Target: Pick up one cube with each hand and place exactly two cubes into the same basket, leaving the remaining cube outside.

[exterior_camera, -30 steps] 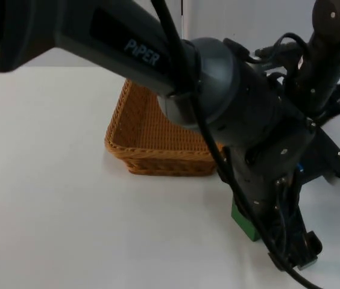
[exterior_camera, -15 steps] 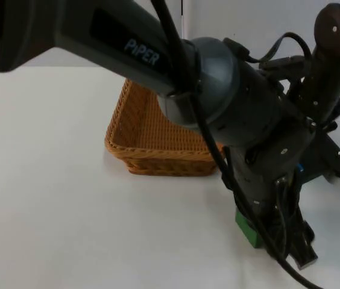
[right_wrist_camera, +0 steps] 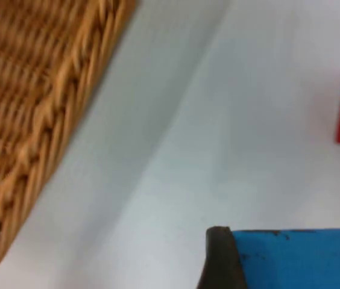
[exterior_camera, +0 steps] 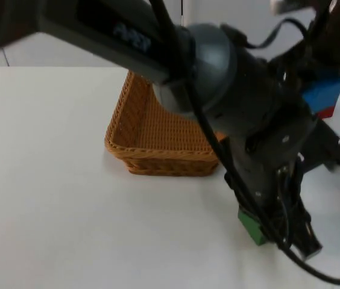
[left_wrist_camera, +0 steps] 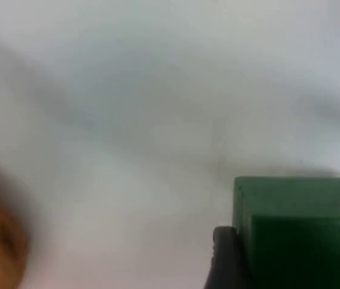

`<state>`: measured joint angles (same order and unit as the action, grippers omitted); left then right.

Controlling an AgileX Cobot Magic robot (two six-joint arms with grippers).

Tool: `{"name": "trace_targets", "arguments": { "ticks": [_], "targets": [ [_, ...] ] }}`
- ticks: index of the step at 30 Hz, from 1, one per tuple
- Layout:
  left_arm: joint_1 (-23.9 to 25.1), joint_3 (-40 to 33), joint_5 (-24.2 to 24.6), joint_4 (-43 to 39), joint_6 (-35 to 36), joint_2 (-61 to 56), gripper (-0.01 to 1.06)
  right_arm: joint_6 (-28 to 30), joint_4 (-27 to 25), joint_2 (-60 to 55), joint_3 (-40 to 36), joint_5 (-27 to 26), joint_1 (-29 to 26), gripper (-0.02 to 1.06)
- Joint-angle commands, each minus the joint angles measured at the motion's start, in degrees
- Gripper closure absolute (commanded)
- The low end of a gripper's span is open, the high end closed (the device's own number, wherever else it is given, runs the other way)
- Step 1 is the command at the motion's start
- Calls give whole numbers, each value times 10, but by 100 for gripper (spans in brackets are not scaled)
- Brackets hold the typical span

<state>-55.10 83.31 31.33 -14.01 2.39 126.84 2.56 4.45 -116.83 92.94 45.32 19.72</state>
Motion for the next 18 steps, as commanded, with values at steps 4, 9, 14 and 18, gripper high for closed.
{"name": "trace_targets", "arguments": {
  "ticks": [4,9,14,18],
  "targets": [
    [-1,-1,34,1,13,-56,105,5,4,72,0,12,-2,105],
    [-1,-1,65,1,21,-111,105,5,4,117,0,20,-2,105],
    [-1,-1,83,1,27,-151,105,9,4,131,0,26,-2,105],
    [-1,-1,86,0,41,-171,105,9,0,132,0,31,-2,105]
  ]
}}
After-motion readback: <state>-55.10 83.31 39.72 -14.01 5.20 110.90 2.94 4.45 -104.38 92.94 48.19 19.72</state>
